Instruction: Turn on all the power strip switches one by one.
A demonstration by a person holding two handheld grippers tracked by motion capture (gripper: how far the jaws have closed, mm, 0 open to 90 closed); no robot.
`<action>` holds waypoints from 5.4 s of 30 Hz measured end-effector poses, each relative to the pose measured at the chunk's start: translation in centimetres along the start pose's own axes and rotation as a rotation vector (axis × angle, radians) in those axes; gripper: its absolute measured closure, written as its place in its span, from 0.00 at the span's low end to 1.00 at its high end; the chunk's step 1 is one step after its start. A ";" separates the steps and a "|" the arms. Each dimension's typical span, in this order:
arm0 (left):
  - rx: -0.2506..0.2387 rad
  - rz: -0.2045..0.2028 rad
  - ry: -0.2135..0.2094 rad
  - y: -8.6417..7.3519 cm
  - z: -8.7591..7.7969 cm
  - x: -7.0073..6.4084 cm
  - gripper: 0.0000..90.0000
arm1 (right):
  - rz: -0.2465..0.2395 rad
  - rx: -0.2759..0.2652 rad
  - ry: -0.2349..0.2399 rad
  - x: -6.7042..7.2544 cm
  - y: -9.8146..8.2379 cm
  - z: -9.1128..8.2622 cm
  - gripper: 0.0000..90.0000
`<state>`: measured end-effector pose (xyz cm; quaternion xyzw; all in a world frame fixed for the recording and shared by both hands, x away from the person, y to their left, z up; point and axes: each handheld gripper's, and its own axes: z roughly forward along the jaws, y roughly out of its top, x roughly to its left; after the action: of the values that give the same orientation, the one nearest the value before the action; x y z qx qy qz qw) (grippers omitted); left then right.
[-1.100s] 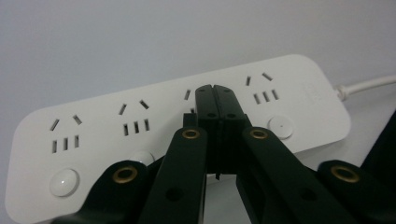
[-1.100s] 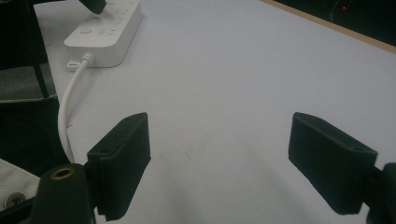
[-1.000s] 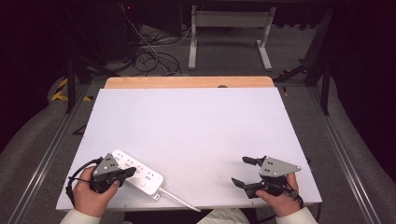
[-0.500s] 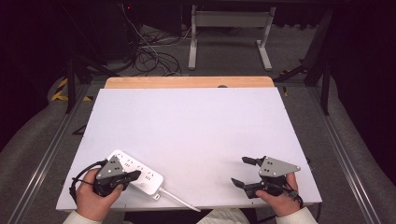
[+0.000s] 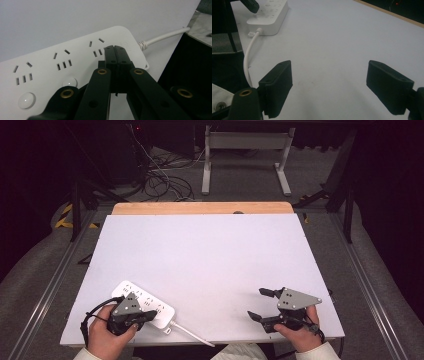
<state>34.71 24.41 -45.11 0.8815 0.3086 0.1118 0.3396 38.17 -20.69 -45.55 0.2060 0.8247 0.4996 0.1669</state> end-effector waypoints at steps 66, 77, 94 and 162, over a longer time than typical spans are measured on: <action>-0.101 -0.010 0.042 0.3 -1.0 -0.2 1.00 | 0.003 0.008 -0.003 -0.1 -0.2 0.1 0.24; -0.123 0.026 0.022 1.0 -1.4 -0.6 1.00 | 0.003 0.006 -0.003 -0.1 -0.2 0.0 0.24; -0.305 -0.018 0.067 1.3 -3.7 0.7 0.30 | -0.004 0.000 -0.016 -0.2 -0.1 -0.1 0.24; -0.261 -0.116 0.183 -8.4 -4.0 5.5 0.08 | 0.028 0.011 -0.051 -1.9 -1.6 -0.4 0.17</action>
<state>33.43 34.81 -47.77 0.7965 0.3715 0.2112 0.4277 39.32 -22.66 -46.68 0.2311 0.8200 0.4918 0.1798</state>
